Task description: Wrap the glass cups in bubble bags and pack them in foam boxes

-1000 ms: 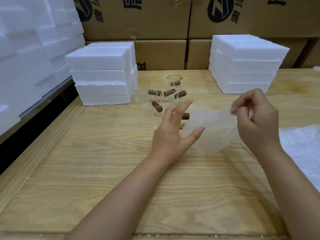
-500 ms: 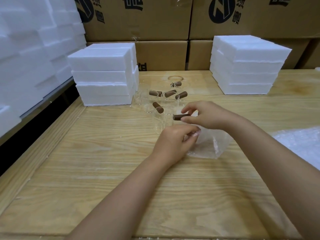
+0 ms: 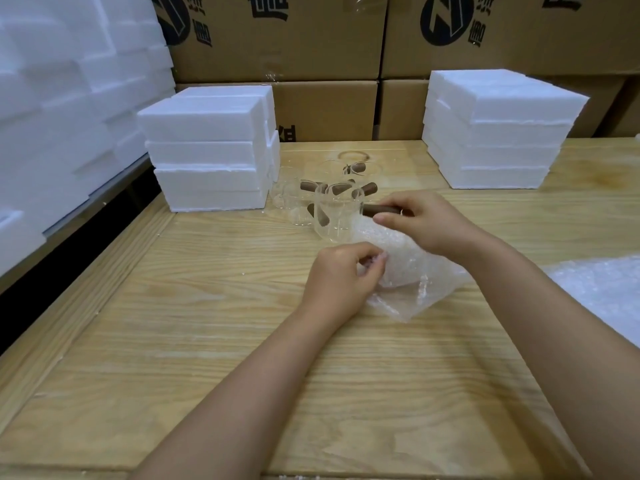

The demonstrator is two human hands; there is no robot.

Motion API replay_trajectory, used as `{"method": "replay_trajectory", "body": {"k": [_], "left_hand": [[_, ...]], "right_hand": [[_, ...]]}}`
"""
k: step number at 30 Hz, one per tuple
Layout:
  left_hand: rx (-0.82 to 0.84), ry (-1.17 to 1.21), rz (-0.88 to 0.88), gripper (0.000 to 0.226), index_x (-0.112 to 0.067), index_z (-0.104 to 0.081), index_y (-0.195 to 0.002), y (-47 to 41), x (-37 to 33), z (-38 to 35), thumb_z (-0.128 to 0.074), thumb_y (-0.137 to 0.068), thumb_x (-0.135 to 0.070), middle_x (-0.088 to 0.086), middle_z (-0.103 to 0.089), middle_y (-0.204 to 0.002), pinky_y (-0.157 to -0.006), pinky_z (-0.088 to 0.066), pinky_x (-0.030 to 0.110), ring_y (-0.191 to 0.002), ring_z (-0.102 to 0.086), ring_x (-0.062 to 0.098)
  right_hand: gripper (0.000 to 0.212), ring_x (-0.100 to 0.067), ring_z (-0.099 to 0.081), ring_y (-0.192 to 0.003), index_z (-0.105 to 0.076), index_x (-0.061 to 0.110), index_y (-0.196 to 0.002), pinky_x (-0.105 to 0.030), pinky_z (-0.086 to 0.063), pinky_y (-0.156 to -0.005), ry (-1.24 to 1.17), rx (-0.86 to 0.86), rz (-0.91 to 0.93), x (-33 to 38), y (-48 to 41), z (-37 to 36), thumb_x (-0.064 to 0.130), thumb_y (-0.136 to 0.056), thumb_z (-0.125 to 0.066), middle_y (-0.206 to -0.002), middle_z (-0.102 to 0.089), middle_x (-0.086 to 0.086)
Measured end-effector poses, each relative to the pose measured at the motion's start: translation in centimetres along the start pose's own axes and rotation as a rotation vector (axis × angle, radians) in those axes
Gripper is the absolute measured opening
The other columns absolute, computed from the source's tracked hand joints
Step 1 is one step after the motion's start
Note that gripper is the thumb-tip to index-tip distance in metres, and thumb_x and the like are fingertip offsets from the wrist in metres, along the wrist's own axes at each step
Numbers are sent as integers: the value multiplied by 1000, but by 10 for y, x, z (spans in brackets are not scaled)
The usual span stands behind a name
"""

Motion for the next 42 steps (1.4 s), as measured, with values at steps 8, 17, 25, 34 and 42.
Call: {"method": "replay_trajectory", "body": {"k": [8, 17, 25, 34, 42], "left_hand": [[-91, 97, 289, 27, -26, -66, -59, -9, 18, 14, -69, -86, -21, -10, -67, -61, -67, -47, 21, -69, -66, 8], [-159, 291, 276, 34, -38, -64, -61, -10, 14, 19, -74, -80, -12, -22, -65, -65, -53, -32, 9, -49, -43, -1], [-283, 400, 257, 21, -36, -68, -82, -12, 6, 28, -68, -89, -16, -27, -60, -62, -55, -36, 14, -54, -38, 2], [-235, 528, 169, 15, -28, -74, -88, -13, -9, 30, -71, -86, -13, -8, -73, -79, -63, -45, 31, -63, -49, 39], [-72, 754, 69, 11, -15, -73, -92, -15, -26, 32, -65, -87, -19, -1, -74, -80, -45, -43, 23, -48, -50, 13]], "right_hand": [[33, -4, -58, -99, -73, 22, -93, -20, -40, -92, -349, 92, 36, 13, 46, 29, 41, -67, -67, -101, -67, 3], [37, -7, -60, -95, -75, 16, -92, -33, -43, -96, -225, 80, -24, -4, 62, 40, 39, -64, -69, -108, -56, 17], [9, 5, -50, -104, -75, 19, -83, -17, -34, -93, -81, 37, 58, 1, 70, 44, 24, -76, -72, -115, -49, 21], [7, -4, -57, -97, -71, 21, -85, -5, -36, -78, 152, -62, 65, 5, 67, 34, 16, -81, -71, -97, -61, 15], [11, -7, -50, -81, -67, 11, -85, -22, -39, -75, 332, -105, 179, 14, 66, 12, 21, -85, -66, -107, -47, 5]]}}
Point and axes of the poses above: each hand's wrist, its own y-axis away from the middle knuckle, its own z-axis out of the back of the hand, x = y × z, the point moved 4 cm from there along -y, towards the middle knuckle
